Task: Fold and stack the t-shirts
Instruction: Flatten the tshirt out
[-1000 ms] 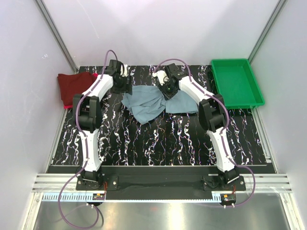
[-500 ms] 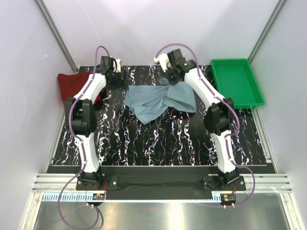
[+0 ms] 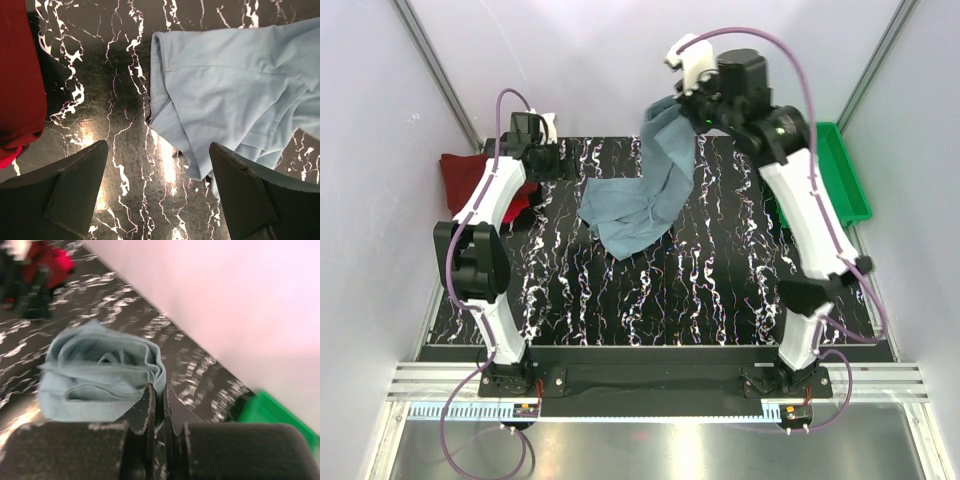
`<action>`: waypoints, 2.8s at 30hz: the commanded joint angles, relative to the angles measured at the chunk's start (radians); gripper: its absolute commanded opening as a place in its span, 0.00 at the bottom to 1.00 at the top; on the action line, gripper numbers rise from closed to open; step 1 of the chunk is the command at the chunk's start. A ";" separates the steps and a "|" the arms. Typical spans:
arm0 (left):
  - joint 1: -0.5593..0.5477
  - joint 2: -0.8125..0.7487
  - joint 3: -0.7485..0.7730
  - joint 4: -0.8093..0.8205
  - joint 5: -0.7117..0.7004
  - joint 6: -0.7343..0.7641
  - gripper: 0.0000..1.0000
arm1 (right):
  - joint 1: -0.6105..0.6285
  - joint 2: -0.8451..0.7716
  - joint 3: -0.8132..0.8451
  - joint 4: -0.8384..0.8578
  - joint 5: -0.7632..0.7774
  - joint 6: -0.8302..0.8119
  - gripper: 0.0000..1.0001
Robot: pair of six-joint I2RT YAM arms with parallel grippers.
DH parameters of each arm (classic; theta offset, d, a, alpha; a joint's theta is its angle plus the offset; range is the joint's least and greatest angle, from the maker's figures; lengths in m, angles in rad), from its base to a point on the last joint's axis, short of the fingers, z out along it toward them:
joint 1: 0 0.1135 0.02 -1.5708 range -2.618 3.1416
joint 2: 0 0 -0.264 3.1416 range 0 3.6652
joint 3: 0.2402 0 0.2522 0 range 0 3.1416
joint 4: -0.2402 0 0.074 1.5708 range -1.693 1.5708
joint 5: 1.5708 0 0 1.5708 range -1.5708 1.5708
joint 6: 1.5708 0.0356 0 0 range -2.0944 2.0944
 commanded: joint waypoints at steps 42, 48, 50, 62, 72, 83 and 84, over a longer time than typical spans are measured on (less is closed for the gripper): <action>0.113 -0.250 -0.054 0.064 -0.092 -0.029 0.92 | -0.328 -0.023 -0.189 -0.248 0.080 0.151 0.00; 0.113 -0.238 -0.051 0.066 -0.100 -0.026 0.92 | -0.077 -0.090 -0.393 -0.545 -0.440 0.024 0.00; 0.114 -0.236 -0.044 0.064 -0.103 -0.021 0.92 | -0.052 -0.016 -0.252 -0.598 -0.632 0.039 0.01; 0.113 -0.247 -0.049 0.064 -0.141 0.008 0.93 | -0.100 0.156 -0.080 -0.100 -0.291 0.131 0.87; 0.114 -0.290 -0.138 0.064 -0.136 0.022 0.93 | -0.092 0.463 0.026 -0.191 -0.105 -0.091 0.72; 0.110 -0.297 -0.159 0.061 -0.141 0.039 0.93 | -0.092 0.444 -0.166 -0.127 -0.168 -0.121 0.62; 0.108 -0.297 -0.161 0.061 -0.140 0.039 0.93 | -0.091 0.443 -0.184 -0.118 -0.179 -0.115 0.62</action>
